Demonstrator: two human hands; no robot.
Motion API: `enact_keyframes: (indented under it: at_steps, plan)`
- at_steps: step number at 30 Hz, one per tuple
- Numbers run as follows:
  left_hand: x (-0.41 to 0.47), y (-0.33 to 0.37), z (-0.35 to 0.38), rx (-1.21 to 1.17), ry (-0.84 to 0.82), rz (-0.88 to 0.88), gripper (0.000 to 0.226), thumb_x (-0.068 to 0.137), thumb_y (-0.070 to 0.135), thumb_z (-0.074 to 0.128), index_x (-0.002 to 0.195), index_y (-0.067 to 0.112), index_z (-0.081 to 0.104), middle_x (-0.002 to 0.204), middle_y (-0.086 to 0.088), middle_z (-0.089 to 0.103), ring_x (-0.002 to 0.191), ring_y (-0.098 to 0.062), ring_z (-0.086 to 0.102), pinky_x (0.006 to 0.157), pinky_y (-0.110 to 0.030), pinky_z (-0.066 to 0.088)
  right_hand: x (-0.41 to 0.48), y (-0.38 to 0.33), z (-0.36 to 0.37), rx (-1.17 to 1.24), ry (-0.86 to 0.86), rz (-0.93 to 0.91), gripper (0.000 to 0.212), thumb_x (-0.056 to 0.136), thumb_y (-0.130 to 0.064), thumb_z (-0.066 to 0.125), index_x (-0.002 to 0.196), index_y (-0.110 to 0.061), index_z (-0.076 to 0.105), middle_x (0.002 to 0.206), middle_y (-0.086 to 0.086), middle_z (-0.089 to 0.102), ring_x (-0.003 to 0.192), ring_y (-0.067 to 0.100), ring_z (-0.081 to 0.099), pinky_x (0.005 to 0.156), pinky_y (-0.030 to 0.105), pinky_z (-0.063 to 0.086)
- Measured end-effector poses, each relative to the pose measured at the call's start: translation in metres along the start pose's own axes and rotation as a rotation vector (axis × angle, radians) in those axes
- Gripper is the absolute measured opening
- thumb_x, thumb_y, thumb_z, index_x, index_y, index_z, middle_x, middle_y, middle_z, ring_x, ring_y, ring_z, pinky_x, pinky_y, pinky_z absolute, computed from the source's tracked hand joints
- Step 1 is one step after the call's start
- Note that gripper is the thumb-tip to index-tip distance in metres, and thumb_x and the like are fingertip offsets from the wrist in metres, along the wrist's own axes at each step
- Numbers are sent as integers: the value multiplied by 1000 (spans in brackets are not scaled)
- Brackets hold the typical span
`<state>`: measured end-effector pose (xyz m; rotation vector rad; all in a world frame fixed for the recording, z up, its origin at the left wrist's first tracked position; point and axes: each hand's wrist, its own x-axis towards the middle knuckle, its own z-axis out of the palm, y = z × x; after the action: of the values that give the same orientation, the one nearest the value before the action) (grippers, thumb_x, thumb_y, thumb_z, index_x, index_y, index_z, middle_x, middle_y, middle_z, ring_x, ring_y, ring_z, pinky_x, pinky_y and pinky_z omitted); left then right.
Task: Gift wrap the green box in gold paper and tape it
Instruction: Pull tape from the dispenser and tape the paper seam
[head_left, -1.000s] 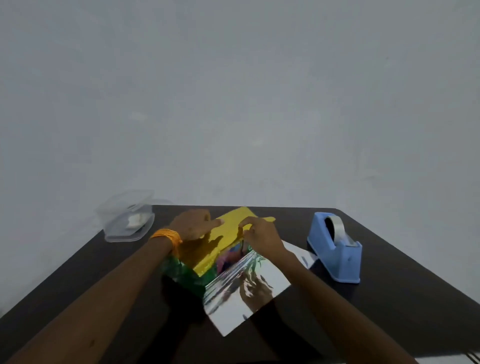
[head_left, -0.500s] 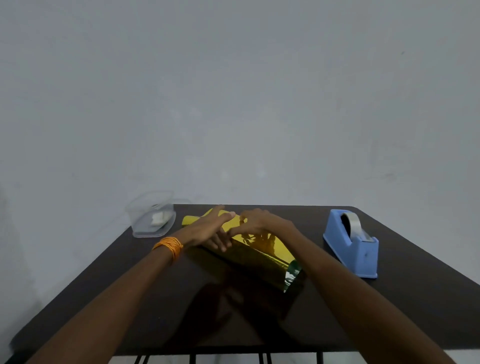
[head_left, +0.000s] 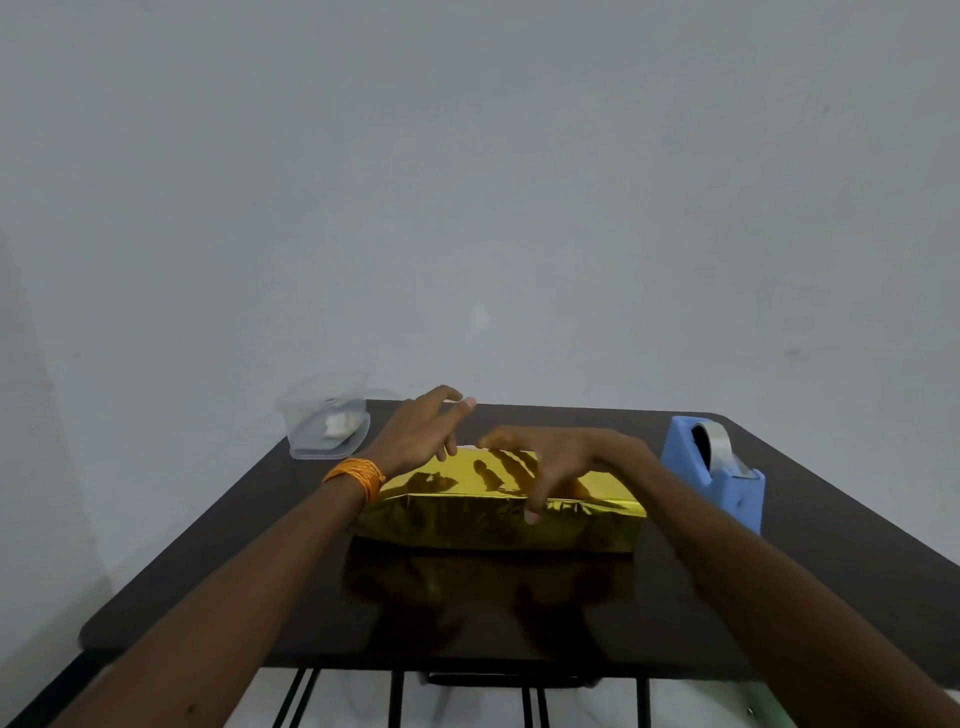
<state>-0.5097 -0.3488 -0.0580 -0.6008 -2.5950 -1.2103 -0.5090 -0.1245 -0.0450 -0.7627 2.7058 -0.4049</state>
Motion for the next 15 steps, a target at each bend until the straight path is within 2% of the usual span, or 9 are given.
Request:
enact_keyframes:
  at_steps: [3, 6, 8, 11, 13, 15]
  plan:
    - [2, 0, 1, 66, 37, 31, 44, 100, 48, 43, 128, 16, 55, 83, -3, 72, 78, -16, 68, 74, -27, 50, -8, 2, -2, 98, 4, -15, 106, 71, -27, 89, 155, -27, 23, 161, -6, 24, 148, 18, 19, 119, 40, 24]
    - [7, -10, 6, 222, -67, -3, 51, 98, 49, 48, 136, 14, 51, 124, -8, 64, 109, -23, 61, 90, -35, 48, -11, 2, 3, 149, 69, 14, 103, 73, -35, 87, 154, -26, 25, 161, -3, 26, 150, 23, 20, 117, 41, 24]
    - [8, -20, 12, 379, -168, -36, 57, 96, 56, 45, 138, 17, 49, 136, -6, 56, 121, -25, 54, 101, -45, 43, -12, 3, 6, 155, 78, 19, 103, 71, -39, 87, 154, -25, 27, 160, -2, 29, 149, 22, 23, 116, 40, 26]
    - [7, -29, 16, 462, -253, -83, 53, 94, 62, 41, 128, 25, 59, 130, 0, 60, 118, -23, 54, 102, -53, 42, -15, 7, 7, 158, 78, 10, 102, 71, -40, 86, 153, -26, 29, 159, -3, 32, 148, 21, 25, 117, 42, 28]
    - [5, -31, 15, 433, -262, -79, 54, 94, 63, 39, 122, 24, 63, 122, 0, 63, 113, -23, 56, 100, -51, 45, -18, 9, 6, 211, 73, 2, 98, 72, -42, 84, 153, -28, 30, 158, -2, 36, 147, 21, 28, 117, 42, 29]
    - [6, -31, 12, 380, -254, -50, 51, 97, 60, 37, 111, 20, 66, 104, 1, 64, 103, -21, 58, 93, -42, 48, -21, 10, 4, 292, 132, 6, 91, 75, -53, 75, 151, -27, 34, 155, 1, 41, 143, 21, 36, 114, 40, 33]
